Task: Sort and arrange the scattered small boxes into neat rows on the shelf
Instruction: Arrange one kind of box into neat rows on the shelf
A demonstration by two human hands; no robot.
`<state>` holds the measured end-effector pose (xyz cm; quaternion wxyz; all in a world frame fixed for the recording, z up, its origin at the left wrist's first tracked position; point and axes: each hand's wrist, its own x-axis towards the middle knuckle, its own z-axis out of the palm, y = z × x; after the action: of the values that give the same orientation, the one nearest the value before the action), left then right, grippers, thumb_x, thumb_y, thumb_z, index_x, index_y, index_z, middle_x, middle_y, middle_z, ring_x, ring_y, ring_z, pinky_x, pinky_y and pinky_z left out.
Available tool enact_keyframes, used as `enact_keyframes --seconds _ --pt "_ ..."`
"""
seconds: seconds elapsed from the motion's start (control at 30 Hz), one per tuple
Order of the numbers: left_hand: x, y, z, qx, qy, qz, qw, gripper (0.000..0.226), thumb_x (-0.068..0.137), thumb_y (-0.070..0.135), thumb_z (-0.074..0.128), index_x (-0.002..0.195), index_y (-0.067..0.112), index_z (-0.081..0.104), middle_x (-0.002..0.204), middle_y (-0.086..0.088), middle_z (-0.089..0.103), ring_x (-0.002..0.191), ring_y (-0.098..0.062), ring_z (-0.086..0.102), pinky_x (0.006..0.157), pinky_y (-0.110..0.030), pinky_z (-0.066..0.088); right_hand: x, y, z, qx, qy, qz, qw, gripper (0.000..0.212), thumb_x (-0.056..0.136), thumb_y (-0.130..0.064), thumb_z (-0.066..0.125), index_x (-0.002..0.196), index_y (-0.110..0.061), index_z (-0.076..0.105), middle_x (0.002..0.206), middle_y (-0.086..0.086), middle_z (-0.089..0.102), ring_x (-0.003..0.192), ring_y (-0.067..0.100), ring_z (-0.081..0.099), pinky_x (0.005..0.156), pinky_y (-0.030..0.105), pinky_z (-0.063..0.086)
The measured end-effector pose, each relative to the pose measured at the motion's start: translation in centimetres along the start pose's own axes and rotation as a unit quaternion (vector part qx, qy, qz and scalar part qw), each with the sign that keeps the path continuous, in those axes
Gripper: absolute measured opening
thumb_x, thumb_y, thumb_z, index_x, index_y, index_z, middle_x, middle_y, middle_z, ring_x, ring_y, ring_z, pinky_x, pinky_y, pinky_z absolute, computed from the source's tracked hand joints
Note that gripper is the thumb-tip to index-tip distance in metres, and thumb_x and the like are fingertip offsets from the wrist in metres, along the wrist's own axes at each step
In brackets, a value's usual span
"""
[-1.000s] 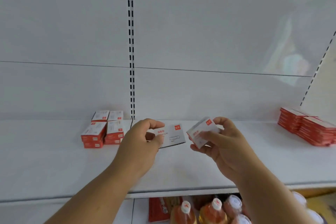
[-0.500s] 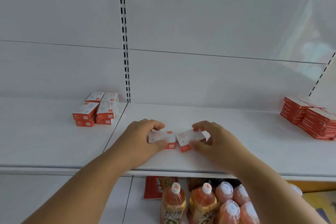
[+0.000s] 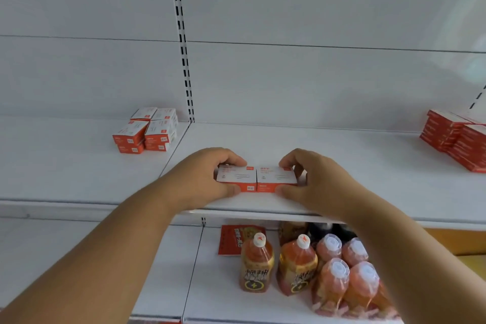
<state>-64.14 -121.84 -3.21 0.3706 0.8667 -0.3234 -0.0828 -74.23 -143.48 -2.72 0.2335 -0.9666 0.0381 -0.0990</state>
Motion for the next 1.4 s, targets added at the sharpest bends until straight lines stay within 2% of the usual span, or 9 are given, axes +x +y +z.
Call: enact_keyframes --seconds 0.23,0.5,0.63,0.73,0.87,1.07,1.2,1.27,1.4 --pt "0.3 -0.7 -0.2 0.033 -0.006 0.036 0.999 0.046 0.078 0.028 0.081 0.119 0.039 0.062 0.116 0.022 0.057 0.099 0.005 0.054 0.083 -0.011 0.043 -0.3 -0.6 0.0 -0.001 -0.002 0.026 1.0 0.036 0.081 -0.039 0.072 0.112 -0.037 0.055 0.097 -0.021 0.056 0.068 -0.005 0.052 0.06 0.007 0.035" --pt "0.4 -0.8 -0.4 0.023 -0.023 0.042 0.999 0.046 0.08 0.027 0.08 0.119 0.039 0.06 0.115 0.019 0.054 0.103 -0.003 0.055 0.093 -0.022 0.047 -0.3 -1.1 -0.1 -0.001 -0.013 0.052 0.999 0.038 0.079 -0.047 0.071 0.111 -0.037 0.055 0.101 -0.019 0.056 0.075 -0.001 0.053 0.066 0.013 0.037" --pt "0.3 -0.4 -0.7 0.024 -0.026 0.043 0.998 0.057 0.078 0.027 0.081 0.127 0.039 0.054 0.117 0.021 0.051 0.106 -0.002 0.052 0.093 -0.022 0.047 0.5 -1.1 0.3 0.021 0.038 0.038 0.998 0.036 0.082 -0.055 0.063 0.11 -0.031 0.058 0.098 -0.022 0.053 0.095 0.005 0.053 0.08 0.022 0.042" --pt "-0.3 -0.2 -1.0 -0.007 0.005 0.042 0.999 0.055 0.083 0.026 0.077 0.126 0.044 0.048 0.114 0.025 0.048 0.097 0.006 0.048 0.083 -0.014 0.042 1.4 -2.1 0.6 0.019 0.076 0.001 0.997 0.036 0.088 -0.051 0.058 0.114 -0.028 0.06 0.099 -0.026 0.05 0.106 0.005 0.05 0.09 0.026 0.045" --pt "-1.3 -0.9 -2.5 0.006 0.086 0.047 0.995 0.04 0.089 0.022 0.068 0.116 0.045 0.052 0.105 0.029 0.051 0.092 0.02 0.045 0.075 -0.01 0.038 3.2 -4.9 1.1 0.012 0.099 -0.054 0.994 0.03 0.09 -0.047 0.057 0.114 -0.028 0.061 0.103 -0.022 0.053 0.105 0.003 0.049 0.086 0.022 0.042" --pt "-2.1 -5.1 -6.8 0.021 0.138 0.04 0.989 0.03 0.09 0.021 0.065 0.107 0.044 0.055 0.104 0.023 0.057 0.096 0.002 0.053 0.078 -0.019 0.043 7.6 -11.3 3.3 -0.013 0.083 -0.114 0.99 0.027 0.09 -0.042 0.061 0.11 -0.024 0.062 0.103 -0.013 0.061 0.096 0.006 0.053 0.075 0.017 0.036" --pt "-1.3 -7.9 -10.5 0.048 0.189 0.039 0.98 0.019 0.088 0.017 0.065 0.099 0.032 0.063 0.086 0.017 0.059 0.078 0.003 0.056 0.066 -0.007 0.038 11.0 -15.2 5.7 0.004 0.067 -0.098 0.993 0.021 0.088 -0.04 0.064 0.103 -0.026 0.061 0.101 -0.012 0.062 0.085 0.005 0.054 0.07 0.018 0.036" --pt "-0.6 -9.4 -12.3 0.097 0.241 0.015 0.965 0.013 0.087 0.023 0.066 0.099 0.027 0.063 0.087 0.014 0.057 0.076 -0.004 0.054 0.063 -0.013 0.038 12.8 -17.0 7.0 0.002 0.045 -0.067 0.997 0.023 0.089 -0.04 0.063 0.106 -0.026 0.06 0.104 -0.011 0.061 0.085 0.006 0.053 0.073 0.021 0.038" --pt "0.5 -11.7 -14.2 0.182 0.237 -0.1 0.949 0.05 0.08 0.059 0.066 0.112 0.022 0.057 0.108 0.002 0.058 0.098 -0.021 0.058 0.079 -0.034 0.05 15.3 -19.4 8.9 -0.017 -0.006 0.023 1.0 0.043 0.088 -0.048 0.061 0.122 -0.024 0.051 0.109 -0.004 0.06 0.094 0.017 0.057 0.076 0.03 0.046"
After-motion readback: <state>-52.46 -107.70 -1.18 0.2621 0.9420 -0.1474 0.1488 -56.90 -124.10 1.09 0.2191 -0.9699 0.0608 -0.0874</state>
